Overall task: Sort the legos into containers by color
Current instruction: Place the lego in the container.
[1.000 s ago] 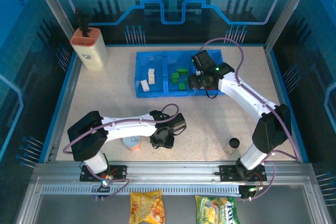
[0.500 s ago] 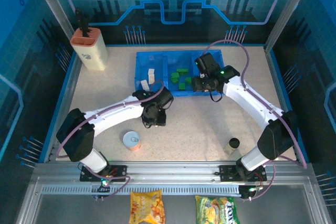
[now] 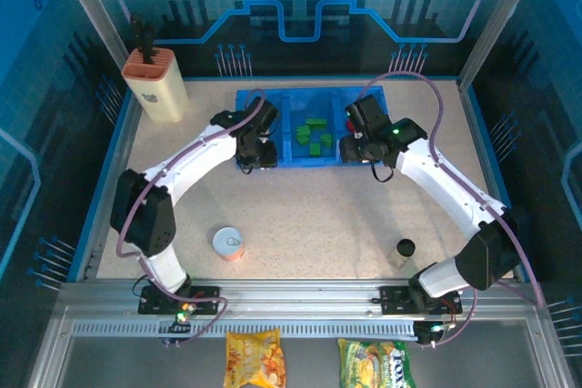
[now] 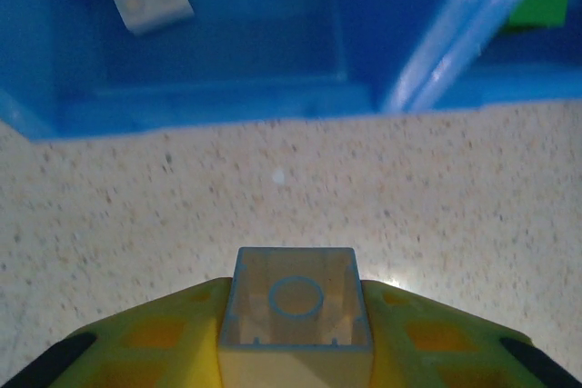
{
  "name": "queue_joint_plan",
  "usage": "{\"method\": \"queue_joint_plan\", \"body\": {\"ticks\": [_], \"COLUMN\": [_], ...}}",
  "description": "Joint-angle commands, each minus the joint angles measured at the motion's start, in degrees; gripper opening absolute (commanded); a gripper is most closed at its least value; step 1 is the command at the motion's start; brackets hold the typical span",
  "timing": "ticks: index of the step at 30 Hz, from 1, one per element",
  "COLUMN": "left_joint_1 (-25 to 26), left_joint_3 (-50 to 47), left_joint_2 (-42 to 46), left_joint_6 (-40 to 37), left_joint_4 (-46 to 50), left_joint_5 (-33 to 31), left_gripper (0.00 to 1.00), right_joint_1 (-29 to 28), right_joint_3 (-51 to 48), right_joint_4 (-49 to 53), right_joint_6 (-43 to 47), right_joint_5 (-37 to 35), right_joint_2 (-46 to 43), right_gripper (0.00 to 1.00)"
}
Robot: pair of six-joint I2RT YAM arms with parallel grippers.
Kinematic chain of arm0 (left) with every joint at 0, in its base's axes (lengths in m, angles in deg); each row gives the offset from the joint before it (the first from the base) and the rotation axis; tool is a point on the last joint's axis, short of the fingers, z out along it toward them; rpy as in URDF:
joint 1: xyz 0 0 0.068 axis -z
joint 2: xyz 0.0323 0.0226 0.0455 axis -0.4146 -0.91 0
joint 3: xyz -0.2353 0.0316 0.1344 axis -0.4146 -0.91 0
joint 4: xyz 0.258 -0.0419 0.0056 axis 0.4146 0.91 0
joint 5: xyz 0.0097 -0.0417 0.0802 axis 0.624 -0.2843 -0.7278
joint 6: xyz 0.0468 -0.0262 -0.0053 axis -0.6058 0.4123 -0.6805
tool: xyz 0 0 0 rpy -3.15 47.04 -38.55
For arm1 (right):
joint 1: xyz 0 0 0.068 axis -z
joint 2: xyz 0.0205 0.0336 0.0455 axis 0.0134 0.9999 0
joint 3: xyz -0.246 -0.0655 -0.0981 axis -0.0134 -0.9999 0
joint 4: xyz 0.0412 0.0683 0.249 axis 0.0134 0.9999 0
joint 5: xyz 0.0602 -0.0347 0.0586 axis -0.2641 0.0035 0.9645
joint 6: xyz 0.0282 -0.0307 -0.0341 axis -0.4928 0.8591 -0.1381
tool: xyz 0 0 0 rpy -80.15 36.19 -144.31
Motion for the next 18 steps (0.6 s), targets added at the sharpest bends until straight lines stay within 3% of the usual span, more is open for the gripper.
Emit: {"method": "queue_joint_plan", "body": {"ticks": [1, 9, 18], "left_joint_1": [-2.2, -6.3, -10.0], "left_joint_3": [5.0, 15.9, 24.7], "left_joint_2": [-3.1, -12.9, -22.3], "left_joint_6": [-3.8, -6.1, -7.8], "left_joint_4": [1.1, 0.5, -2.7], "left_joint_5": [1.0, 1.9, 9.1], "left_gripper": [0.36, 0.37, 0.37], "right_joint_1": [0.5, 0.6, 0.7], "right_joint_3": [-1.1, -2.4, -3.5], "right_joint_4": [2.1, 3.2, 4.3], "right_joint_6": [-0.7, -1.3, -1.3], "right_joint_5": [-1.3, -1.9, -2.8], "right_joint_2": [-1.7, -3.6, -5.2], "right_gripper": [0.56, 0.56, 0.57]}}
